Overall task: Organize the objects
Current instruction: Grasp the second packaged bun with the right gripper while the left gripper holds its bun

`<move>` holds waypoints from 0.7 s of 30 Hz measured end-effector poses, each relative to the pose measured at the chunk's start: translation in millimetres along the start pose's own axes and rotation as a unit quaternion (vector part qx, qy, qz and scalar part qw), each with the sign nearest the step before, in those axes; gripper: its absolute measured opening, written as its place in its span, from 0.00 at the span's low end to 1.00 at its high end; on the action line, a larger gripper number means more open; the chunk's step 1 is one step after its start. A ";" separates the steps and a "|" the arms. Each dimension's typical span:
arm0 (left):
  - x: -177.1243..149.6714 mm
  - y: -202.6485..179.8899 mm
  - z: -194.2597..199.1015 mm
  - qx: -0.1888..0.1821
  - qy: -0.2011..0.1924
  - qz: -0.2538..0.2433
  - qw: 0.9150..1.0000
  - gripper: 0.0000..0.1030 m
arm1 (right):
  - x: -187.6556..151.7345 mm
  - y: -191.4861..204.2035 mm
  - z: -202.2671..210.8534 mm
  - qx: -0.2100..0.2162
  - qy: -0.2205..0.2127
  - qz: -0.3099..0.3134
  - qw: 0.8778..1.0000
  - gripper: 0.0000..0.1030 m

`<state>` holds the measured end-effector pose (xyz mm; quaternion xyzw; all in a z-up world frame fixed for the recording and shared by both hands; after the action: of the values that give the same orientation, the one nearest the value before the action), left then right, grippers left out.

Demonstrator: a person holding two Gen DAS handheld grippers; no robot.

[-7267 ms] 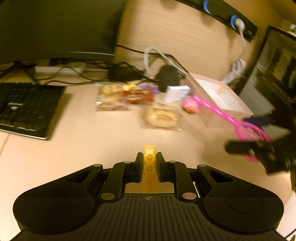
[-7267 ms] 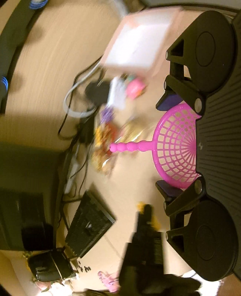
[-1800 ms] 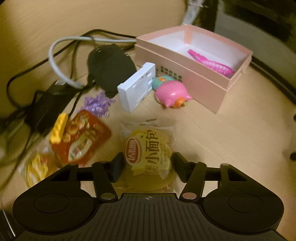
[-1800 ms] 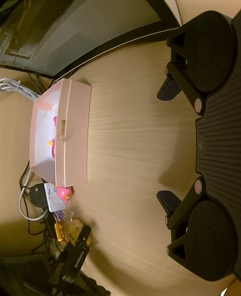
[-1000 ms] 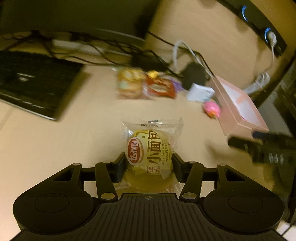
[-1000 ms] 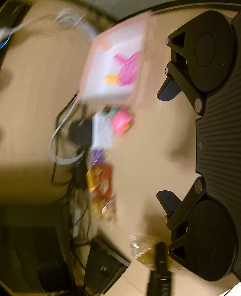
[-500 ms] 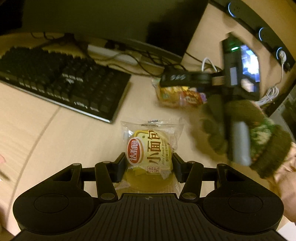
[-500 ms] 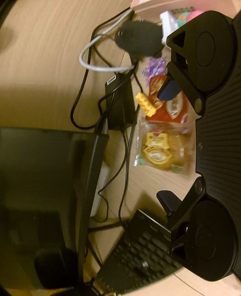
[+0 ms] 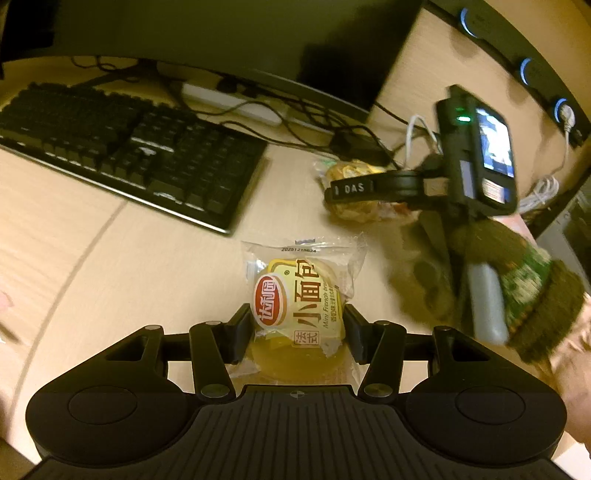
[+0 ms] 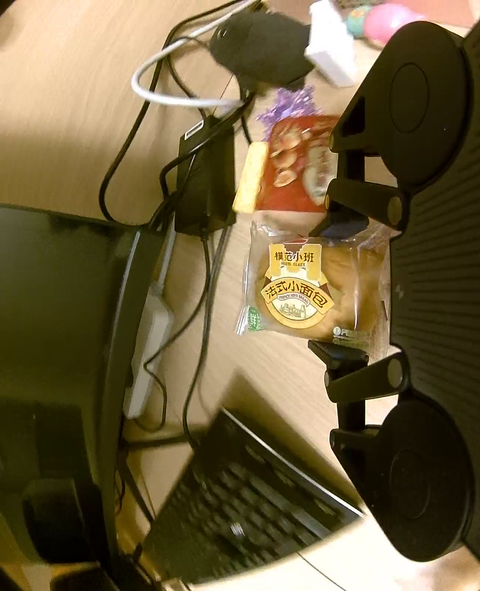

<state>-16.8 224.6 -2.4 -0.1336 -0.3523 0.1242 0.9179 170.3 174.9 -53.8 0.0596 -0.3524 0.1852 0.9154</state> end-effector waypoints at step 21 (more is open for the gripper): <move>-10.9 -129.6 -54.3 -0.083 0.050 -0.057 0.994 0.54 | -151.7 -152.6 144.0 -0.061 0.048 -0.073 0.994 0.53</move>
<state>29.6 91.5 -4.9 -0.1945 -0.3225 0.0353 0.9257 35.1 -45.7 -44.5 0.0200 -0.3131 0.0984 0.9444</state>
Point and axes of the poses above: each gripper's, at about its wrist camera, not at the fingertips, and z roughly against the way its jaws point, y to its left, x to its top, the point moved 9 cm from there along -z, roughly the way its jaws point
